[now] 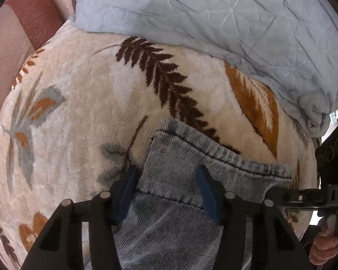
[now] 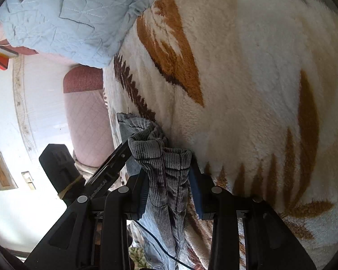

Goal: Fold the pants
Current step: 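Grasp the jeans hem with the left gripper while the right gripper grasps the cuff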

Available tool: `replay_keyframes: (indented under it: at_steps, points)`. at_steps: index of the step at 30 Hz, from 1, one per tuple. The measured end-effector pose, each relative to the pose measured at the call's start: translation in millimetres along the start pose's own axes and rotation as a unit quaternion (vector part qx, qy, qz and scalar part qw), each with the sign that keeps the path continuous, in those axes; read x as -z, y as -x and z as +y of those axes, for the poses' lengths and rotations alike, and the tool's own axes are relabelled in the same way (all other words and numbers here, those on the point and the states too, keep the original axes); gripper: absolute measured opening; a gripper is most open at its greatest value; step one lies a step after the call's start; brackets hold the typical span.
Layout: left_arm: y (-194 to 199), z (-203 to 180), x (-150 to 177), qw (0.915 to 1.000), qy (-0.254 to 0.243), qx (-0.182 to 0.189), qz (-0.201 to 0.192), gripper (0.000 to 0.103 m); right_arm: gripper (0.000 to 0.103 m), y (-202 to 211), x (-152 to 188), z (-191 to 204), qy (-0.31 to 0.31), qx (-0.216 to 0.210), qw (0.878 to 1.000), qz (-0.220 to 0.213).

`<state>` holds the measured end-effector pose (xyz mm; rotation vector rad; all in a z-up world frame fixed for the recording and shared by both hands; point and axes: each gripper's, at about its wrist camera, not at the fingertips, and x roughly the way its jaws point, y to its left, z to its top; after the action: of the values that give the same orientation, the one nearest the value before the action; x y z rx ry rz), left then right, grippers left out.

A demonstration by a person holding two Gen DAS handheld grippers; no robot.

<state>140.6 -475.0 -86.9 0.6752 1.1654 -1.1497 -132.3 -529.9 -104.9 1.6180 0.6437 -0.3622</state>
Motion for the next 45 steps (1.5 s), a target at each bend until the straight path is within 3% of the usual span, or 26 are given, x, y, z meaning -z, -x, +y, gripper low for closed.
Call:
replay_keyframes:
  at_steps: [6, 9, 16, 25, 32, 38, 42, 45]
  points:
    - [6, -3, 6, 0.9994, -0.003, -0.012, -0.032, 0.025, 0.031, -1, 2, 5, 0.013, -0.002, 1.0, -0.005]
    - [14, -3, 11, 0.9987, 0.002, -0.015, -0.049, 0.019, 0.03, 1, 5, 9, 0.021, -0.003, 1.0, -0.008]
    - [43, 3, 22, 0.9943, 0.034, 0.002, -0.101, 0.016, 0.028, 7, 18, 31, 0.063, -0.025, 0.998, -0.01]
    - [115, 28, 58, 0.9769, 0.08, 0.027, -0.197, 0.016, 0.026, 9, 57, 78, 0.164, -0.059, 0.985, 0.006]
    - [158, 61, 115, 0.9633, 0.128, 0.018, -0.236, 0.016, 0.023, -17, 109, 108, 0.249, -0.062, 0.964, 0.071]
    - [153, 89, 177, 0.9551, 0.182, 0.001, -0.234, 0.017, 0.022, -49, 149, 112, 0.291, -0.039, 0.946, 0.139]
    - [135, 113, 219, 0.9463, 0.242, -0.017, -0.213, 0.021, 0.022, -86, 180, 101, 0.29, -0.012, 0.931, 0.222]
    - [126, 130, 253, 0.9358, 0.291, -0.028, -0.197, 0.027, 0.026, -118, 207, 88, 0.295, 0.032, 0.911, 0.287]
